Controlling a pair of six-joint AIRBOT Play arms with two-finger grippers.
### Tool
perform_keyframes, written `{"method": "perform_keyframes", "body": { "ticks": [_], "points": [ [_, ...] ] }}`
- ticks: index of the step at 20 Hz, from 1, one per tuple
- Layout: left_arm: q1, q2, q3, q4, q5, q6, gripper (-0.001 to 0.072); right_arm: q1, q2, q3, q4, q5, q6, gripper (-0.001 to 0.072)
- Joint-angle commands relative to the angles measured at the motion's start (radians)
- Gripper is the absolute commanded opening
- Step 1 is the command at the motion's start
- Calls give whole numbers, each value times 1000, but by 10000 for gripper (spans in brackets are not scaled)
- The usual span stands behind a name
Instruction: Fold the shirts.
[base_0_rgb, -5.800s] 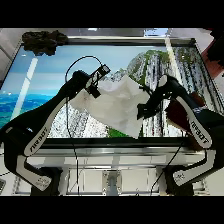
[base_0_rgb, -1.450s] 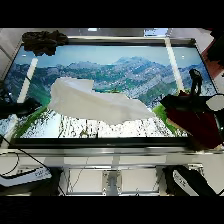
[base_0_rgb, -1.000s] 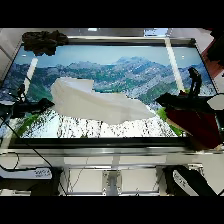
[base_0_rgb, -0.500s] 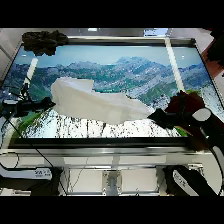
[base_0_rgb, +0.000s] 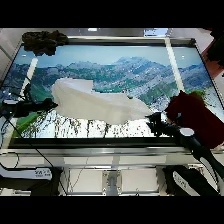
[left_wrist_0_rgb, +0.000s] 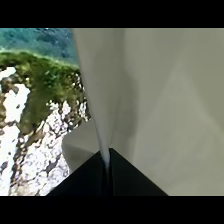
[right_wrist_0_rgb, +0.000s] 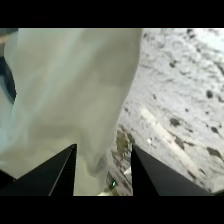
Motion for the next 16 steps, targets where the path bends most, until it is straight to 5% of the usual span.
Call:
{"method": "perform_keyframes", "body": {
  "ticks": [1,4,6,16],
  "points": [
    [0,0,0,-2,-33,0,16,25,-49,-19,43,-186,1,409],
    [0,0,0,-2,-39,0,15,25,-112,-18,48,-206,0,407],
    [0,0,0,-2,-38,0,16,24,-134,-10,46,-220,-23,322],
    [0,0,0,-1,-39,1,16,25,-355,257,43,-180,-129,310]
  ]
}}
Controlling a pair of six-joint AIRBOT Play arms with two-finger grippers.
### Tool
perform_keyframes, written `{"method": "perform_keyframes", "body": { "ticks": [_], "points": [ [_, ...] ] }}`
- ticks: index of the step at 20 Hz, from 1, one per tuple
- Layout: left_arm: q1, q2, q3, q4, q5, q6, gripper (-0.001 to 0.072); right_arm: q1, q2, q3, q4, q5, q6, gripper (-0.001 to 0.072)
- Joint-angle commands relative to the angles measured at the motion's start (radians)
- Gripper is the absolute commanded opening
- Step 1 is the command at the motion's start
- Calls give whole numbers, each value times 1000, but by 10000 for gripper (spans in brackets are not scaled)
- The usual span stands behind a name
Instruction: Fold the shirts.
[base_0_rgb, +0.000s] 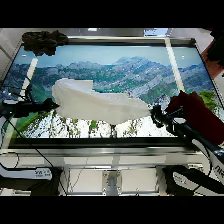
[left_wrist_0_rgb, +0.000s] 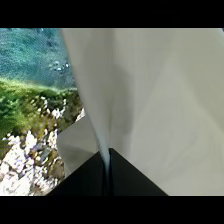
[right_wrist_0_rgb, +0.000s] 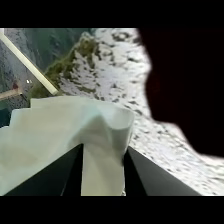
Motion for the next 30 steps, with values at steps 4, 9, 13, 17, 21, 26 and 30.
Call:
{"method": "perform_keyframes", "body": {
  "ticks": [4,9,13,17,21,26,30],
  "points": [
    [1,0,14,0,-48,1,15,-2,-60,108,4,55,-96,25],
    [1,75,228,0,-284,3,14,-6,118,270,-120,103,-405,22],
    [36,245,468,0,-463,-45,14,-126,395,410,-354,306,-298,22],
    [161,472,658,4,-536,-120,14,-365,692,540,-485,557,-226,22],
    [231,650,755,18,-328,-225,14,-579,852,705,-613,681,-212,22],
    [222,666,744,42,-481,-319,13,-639,760,777,-477,852,-253,22],
    [73,565,563,190,-555,-369,13,-610,517,702,-246,960,-381,22]
  ]
}}
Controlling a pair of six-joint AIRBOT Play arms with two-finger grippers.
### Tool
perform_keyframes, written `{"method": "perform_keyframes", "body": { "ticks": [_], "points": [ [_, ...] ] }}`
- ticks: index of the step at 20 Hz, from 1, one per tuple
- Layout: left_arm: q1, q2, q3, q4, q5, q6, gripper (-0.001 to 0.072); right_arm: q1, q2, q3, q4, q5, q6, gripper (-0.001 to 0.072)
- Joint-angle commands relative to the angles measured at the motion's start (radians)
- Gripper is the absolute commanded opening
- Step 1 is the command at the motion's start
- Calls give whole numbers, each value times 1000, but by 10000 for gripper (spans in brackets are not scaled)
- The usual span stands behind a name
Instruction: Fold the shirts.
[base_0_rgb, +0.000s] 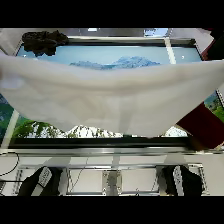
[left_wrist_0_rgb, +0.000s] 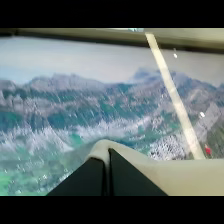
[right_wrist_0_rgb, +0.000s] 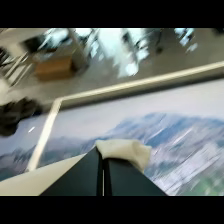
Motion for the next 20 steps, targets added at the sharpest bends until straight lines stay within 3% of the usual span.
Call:
{"method": "perform_keyframes", "body": {
  "ticks": [1,4,7,9,12,14,15,16,17,19,20],
  "points": [
    [-141,-80,-167,136,-16,-44,13,47,-197,-62,164,68,-110,22],
    [-343,-235,-353,325,261,-80,13,235,-416,-141,110,-123,-147,22],
    [-454,-435,-373,487,589,-295,13,416,-660,-151,76,-421,-141,22],
    [-459,-539,-359,427,761,-376,14,502,-785,-151,113,-634,-141,22],
    [-459,-636,-321,340,943,-379,14,588,-911,-151,143,-895,-140,22],
    [-459,-657,-294,326,992,-378,30,612,-947,-151,143,-962,-139,26],
    [-459,-656,-276,326,1001,-374,176,612,-948,-151,140,-974,-140,109],
    [-457,-656,-246,326,993,-371,407,606,-946,-146,140,-980,-140,292],
    [-451,-656,-195,326,957,-371,551,591,-945,-130,137,-966,-140,395],
    [-420,-647,-65,335,813,-340,553,543,-922,-88,137,-907,-140,392],
    [-399,-631,-2,338,717,-278,553,511,-900,-70,134,-862,-140,392]
  ]
}}
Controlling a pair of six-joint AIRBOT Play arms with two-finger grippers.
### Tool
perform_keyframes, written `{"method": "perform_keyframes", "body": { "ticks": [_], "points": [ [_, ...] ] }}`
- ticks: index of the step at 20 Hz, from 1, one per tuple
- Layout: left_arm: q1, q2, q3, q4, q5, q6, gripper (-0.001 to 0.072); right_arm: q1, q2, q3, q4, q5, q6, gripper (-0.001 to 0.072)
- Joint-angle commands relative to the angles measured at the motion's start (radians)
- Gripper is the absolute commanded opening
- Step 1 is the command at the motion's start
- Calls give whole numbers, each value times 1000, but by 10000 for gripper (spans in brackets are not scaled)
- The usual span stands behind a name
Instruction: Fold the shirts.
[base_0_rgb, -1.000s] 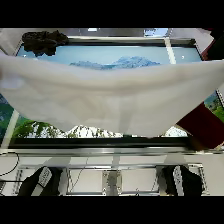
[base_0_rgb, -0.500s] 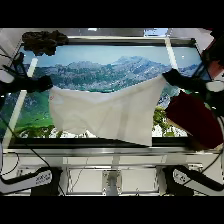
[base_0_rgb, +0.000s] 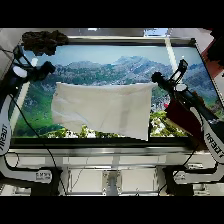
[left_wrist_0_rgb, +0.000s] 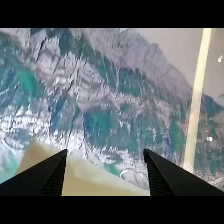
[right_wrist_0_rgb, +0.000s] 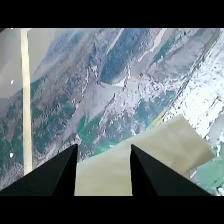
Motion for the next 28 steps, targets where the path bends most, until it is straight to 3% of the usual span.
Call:
{"method": "perform_keyframes", "body": {
  "ticks": [1,4,6,8,9,12,14,16,20,21,22,23,26,28],
  "points": [
    [56,34,188,8,-259,161,553,-84,48,54,-15,97,0,392],
    [139,156,225,63,-571,441,480,-213,170,60,-93,315,4,391],
    [212,230,186,20,-785,616,452,-298,260,50,-168,454,5,387],
    [308,280,71,-23,-875,636,288,-367,344,21,-294,555,63,385],
    [364,298,-18,-64,-885,635,279,-403,386,-2,-382,618,112,385],
    [525,321,-353,-277,-838,632,279,-489,492,-104,-490,777,162,392],
    [562,320,-537,-291,-688,620,276,-511,552,-171,-476,856,161,392],
    [560,320,-678,-264,-536,613,206,-506,588,-212,-447,920,155,393],
    [560,320,-819,-333,-394,613,246,-492,620,-242,-366,937,127,393],
    [557,319,-822,-341,-379,610,323,-492,620,-242,-352,936,127,393],
    [551,318,-823,-345,-362,594,513,-492,620,-242,-336,935,127,393],
    [543,318,-822,-352,-340,571,591,-492,620,-242,-323,935,126,393],
    [489,309,-822,-362,-269,557,561,-492,620,-242,-292,935,126,393],
    [423,303,-822,-365,-234,558,477,-492,620,-242,-282,937,126,393]
  ]
}}
